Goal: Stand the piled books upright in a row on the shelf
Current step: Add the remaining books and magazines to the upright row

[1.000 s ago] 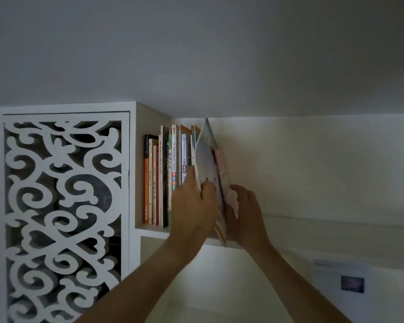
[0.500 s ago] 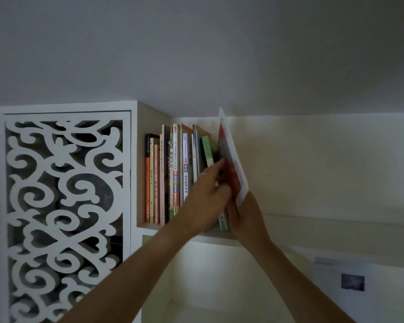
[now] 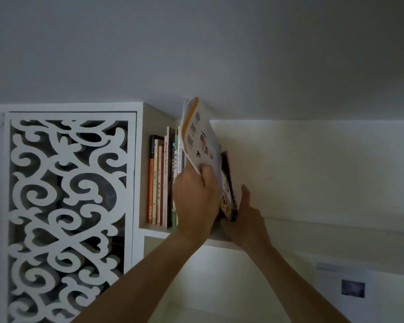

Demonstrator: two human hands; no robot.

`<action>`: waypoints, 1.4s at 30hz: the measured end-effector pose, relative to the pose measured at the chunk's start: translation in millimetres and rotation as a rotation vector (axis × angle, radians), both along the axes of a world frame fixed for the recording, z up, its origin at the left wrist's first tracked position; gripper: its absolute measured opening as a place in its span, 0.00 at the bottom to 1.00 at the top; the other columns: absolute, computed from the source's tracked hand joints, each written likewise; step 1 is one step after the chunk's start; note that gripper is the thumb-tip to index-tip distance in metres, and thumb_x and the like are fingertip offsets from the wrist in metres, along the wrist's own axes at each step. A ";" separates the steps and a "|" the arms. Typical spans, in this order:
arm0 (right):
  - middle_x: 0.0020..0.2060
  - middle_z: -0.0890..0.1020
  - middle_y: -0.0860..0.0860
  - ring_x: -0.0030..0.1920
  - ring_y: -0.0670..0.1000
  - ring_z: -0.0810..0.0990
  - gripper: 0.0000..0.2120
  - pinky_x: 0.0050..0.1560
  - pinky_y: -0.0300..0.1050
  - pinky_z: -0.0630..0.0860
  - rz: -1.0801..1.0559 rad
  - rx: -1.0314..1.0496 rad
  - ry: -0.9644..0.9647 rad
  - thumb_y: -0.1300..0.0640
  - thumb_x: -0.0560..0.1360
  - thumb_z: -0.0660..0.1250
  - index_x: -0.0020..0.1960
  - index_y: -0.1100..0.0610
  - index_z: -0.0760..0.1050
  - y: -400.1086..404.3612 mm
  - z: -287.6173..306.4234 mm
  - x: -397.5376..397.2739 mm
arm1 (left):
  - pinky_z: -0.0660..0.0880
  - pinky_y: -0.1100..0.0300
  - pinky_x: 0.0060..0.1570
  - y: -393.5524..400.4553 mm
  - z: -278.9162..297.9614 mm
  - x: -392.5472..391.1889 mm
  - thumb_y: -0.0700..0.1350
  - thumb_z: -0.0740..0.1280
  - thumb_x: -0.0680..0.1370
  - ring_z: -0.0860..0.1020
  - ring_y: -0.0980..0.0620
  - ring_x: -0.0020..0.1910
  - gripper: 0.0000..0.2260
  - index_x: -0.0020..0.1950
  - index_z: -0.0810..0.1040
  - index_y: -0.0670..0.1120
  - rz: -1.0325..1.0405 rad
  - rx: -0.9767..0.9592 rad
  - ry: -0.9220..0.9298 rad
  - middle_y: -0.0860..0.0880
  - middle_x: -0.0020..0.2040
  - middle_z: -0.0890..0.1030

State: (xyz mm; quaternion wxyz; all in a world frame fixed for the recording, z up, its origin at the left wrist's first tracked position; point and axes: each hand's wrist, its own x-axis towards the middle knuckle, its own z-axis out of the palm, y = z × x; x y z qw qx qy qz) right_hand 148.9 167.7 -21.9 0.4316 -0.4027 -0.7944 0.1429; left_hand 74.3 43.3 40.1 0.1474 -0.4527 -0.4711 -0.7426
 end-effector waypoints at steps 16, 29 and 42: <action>0.59 0.80 0.64 0.57 0.66 0.80 0.22 0.46 0.49 0.72 -0.216 -0.143 0.259 0.53 0.78 0.70 0.65 0.62 0.67 22.0 16.1 39.5 | 0.75 0.65 0.25 -40.7 32.6 -3.3 0.40 0.58 0.84 0.81 0.53 0.33 0.13 0.42 0.74 0.48 0.062 0.039 0.029 0.44 0.46 0.84; 0.52 0.84 0.54 0.45 0.58 0.84 0.23 0.36 0.41 0.74 -0.001 0.133 -0.014 0.50 0.75 0.72 0.64 0.52 0.66 11.4 4.6 37.8 | 0.82 0.48 0.51 72.4 36.5 -20.5 0.47 0.63 0.81 0.79 0.46 0.52 0.17 0.68 0.72 0.41 0.473 -0.168 0.293 0.41 0.61 0.77; 0.38 0.81 0.45 0.36 0.49 0.80 0.18 0.37 0.44 0.74 0.011 0.254 -0.053 0.40 0.81 0.61 0.67 0.48 0.66 7.7 11.0 9.7 | 0.84 0.50 0.55 101.8 -48.1 -21.2 0.41 0.69 0.80 0.81 0.45 0.58 0.26 0.75 0.63 0.46 0.391 -0.013 0.164 0.41 0.63 0.77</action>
